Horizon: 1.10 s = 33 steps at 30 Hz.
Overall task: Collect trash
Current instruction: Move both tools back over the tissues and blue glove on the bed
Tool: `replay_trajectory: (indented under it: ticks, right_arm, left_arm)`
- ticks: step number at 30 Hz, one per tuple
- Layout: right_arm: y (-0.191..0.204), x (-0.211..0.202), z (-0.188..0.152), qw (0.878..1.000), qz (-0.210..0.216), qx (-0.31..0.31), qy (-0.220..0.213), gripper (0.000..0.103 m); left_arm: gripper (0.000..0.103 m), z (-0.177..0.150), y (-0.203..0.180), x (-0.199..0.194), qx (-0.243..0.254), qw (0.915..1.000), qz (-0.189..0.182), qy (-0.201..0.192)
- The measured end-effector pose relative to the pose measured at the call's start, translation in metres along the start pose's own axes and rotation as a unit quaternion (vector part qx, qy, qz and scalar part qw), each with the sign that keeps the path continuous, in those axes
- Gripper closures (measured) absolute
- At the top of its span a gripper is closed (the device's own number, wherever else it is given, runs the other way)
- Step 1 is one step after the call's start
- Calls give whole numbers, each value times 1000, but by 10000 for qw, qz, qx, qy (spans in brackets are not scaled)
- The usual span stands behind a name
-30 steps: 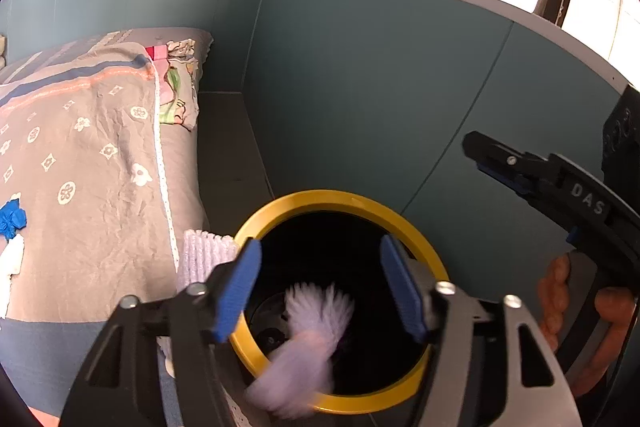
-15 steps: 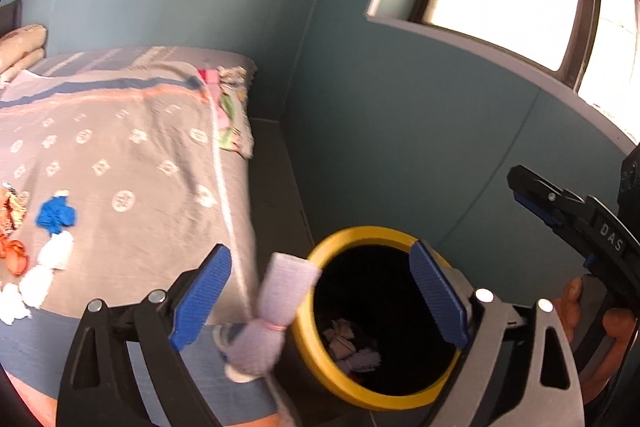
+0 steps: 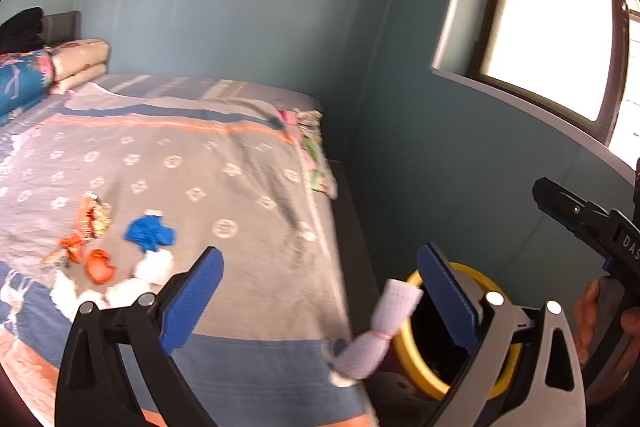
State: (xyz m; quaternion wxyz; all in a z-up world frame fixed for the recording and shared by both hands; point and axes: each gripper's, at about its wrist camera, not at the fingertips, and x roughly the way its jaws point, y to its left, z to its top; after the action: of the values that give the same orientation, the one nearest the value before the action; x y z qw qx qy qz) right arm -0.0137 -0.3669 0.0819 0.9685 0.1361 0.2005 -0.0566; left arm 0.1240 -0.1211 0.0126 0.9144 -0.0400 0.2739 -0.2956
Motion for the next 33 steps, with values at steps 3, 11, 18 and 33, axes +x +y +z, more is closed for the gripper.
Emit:
replay_trajectory:
  ticks: [3, 11, 18, 33]
  right_arm:
    - [19, 9, 3, 9998, 195, -90, 43, 28]
    - [68, 47, 2, 9978, 524, -351, 198, 25]
    - [111, 97, -7, 9946, 798, -458, 482, 24]
    - [201, 227, -49, 9824, 1107, -703, 1328, 25]
  left_arm:
    - [9, 1, 22, -9, -101, 9998, 184, -63]
    - [8, -1, 83, -27, -437, 9961, 747, -176]
    - [8, -10, 145, -33, -817, 9885, 1268, -96]
    - [8, -44, 264, -16, -1499, 9676, 2005, 325]
